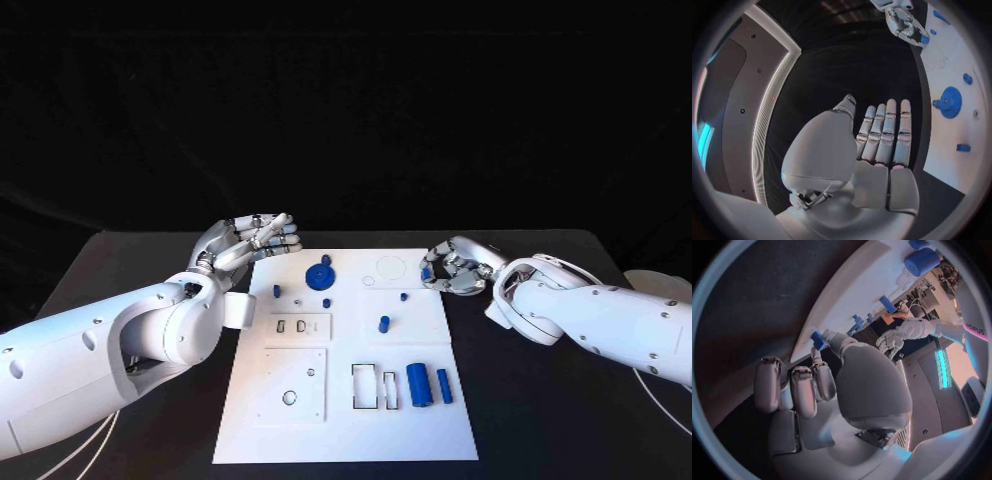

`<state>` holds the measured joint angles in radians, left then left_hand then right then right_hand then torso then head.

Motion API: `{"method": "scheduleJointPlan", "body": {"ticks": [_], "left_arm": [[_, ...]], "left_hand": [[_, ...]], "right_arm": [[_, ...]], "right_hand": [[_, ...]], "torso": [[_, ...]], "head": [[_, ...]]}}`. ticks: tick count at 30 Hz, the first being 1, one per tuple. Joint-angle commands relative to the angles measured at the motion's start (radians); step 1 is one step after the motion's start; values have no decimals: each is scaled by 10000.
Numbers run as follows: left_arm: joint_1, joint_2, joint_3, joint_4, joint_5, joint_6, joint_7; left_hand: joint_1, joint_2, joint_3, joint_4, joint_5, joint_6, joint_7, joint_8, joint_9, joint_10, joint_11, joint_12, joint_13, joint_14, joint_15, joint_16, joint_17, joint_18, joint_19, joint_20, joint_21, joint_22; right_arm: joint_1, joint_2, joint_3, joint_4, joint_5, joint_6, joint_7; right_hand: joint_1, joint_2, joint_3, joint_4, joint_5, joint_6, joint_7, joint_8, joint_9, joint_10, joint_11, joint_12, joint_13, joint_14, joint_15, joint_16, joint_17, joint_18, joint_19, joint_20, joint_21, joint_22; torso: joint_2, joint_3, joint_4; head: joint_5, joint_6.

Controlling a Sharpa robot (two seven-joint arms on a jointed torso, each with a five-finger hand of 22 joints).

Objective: Assemble the parts on the task board

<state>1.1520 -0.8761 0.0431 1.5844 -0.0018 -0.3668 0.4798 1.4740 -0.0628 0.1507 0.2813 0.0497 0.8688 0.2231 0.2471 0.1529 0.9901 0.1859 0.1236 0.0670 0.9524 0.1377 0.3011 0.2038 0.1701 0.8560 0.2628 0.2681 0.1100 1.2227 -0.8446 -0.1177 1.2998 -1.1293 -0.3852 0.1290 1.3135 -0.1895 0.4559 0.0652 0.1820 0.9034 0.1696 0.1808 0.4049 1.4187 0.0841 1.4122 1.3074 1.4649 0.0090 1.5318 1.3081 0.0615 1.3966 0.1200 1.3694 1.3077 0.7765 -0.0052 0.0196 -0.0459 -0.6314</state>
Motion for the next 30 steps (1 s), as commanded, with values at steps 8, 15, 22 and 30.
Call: {"method": "scheduleJointPlan", "body": {"ticks": [8, 15, 22, 30], "left_arm": [[4, -4, 8, 17, 17, 178, 56], [4, -9, 8, 14, 14, 180, 47], [4, -7, 8, -7, 13, 187, 38], [4, 5, 8, -42, 17, 200, 29]], "left_hand": [[77, -46, 39, -2, 2, -25, 186, -31, -9, 63, 19, -59, -8, 13, 76, -69, 9, 138, 40, 3, -58, -8], [77, -46, 39, -2, 2, -25, 186, -31, -9, 63, 19, -59, -8, 13, 76, -69, 9, 138, 40, 3, -58, -8], [77, -46, 39, -2, 2, -25, 186, -31, -9, 63, 19, -59, -8, 13, 76, -69, 9, 138, 40, 3, -58, -8], [80, -42, 44, 5, 1, -23, 190, -41, -13, 72, 22, -88, -7, 15, 76, -83, 18, 139, 44, 4, -67, -21]], "right_arm": [[-25, 53, -2, -43, -27, -45, 4], [-34, 63, -2, -68, -24, -279, 1], [-44, 14, 5, 135, -24, -858, 134], [60, -236, 78, 1078, 90, -1189, -496]], "right_hand": [[-25, 331, 197, -38, -173, 629, -229, 349, 137, 124, -184, 133, 849, 802, -104, 45, 1528, -17, 138, -102, 86, 741], [54, 603, 437, -165, -678, 856, -380, 566, 246, 154, -325, 143, 869, 812, -236, 50, 1559, -30, 181, -233, 114, 796], [146, 791, 658, -282, -721, 851, -408, 631, 290, 184, -361, 158, 894, 820, -275, 56, 1584, -53, 248, -278, 182, 877], [155, 844, 779, -393, -757, 944, -451, 748, 359, 192, -394, 143, 882, 814, -302, 44, 1552, -52, 251, -305, 175, 882]], "torso": [[2, 9, -20], [0, 10, -9], [-13, 24, -18], [-84, -27, -75]], "head": [[26, -31], [18, -49], [34, -42], [63, -35]]}}
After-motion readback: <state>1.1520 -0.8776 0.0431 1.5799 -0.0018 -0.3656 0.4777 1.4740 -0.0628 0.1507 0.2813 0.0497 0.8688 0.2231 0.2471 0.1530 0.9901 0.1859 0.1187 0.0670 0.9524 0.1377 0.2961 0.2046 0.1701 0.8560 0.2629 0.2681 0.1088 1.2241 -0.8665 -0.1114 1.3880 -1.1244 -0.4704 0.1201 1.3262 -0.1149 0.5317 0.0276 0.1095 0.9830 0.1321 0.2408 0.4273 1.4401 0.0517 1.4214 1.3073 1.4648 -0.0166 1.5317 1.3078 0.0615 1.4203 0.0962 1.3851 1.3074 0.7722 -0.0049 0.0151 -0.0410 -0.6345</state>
